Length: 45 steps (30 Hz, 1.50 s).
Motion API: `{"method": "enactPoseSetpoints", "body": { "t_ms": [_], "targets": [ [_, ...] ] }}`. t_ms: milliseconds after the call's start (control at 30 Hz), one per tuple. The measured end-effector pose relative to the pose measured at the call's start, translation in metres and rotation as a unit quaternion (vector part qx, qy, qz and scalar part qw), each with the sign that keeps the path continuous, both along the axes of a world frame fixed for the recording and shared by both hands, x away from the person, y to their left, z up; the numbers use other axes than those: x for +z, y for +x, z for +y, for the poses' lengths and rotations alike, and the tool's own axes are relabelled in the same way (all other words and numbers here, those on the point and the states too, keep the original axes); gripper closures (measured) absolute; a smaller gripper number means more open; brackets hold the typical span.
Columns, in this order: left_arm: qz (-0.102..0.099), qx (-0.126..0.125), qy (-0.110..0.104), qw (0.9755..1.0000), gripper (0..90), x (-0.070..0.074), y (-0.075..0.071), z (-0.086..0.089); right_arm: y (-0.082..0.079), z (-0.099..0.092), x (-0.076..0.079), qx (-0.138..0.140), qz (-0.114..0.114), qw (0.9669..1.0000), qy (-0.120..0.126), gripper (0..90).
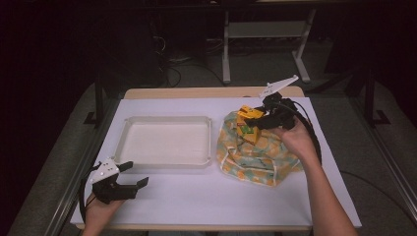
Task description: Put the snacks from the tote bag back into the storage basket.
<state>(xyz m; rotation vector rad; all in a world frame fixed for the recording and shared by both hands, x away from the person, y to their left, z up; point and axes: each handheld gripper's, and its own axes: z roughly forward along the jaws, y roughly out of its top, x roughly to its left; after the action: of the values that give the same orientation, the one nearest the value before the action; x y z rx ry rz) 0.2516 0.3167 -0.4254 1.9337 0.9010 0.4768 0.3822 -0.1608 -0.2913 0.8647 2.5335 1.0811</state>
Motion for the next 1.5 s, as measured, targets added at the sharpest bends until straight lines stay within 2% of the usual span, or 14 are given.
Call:
{"method": "enactPoseSetpoints", "body": {
  "t_ms": [233, 833, 1500],
  "targets": [
    [0.000, -0.001, 0.000, 1.0000, 15.8, 0.000, 0.000, 0.001, 0.002, 0.007, 0.000, 0.008, 0.003, 1.0000, 0.004, 49.1],
    [0.000, -0.002, 0.001, 1.0000, 15.8, 0.000, 0.000, 0.001, 0.004, 0.027, 0.004, 0.050, 0.001, 0.9988, -0.002, 49.1],
    [-0.001, -0.003, -0.001, 1.0000, 15.8, 0.000, 0.000, 0.002, 0.008, 0.057, 0.016, 0.083, -0.005, 0.9965, -0.008, 49.1]
  ]
}}
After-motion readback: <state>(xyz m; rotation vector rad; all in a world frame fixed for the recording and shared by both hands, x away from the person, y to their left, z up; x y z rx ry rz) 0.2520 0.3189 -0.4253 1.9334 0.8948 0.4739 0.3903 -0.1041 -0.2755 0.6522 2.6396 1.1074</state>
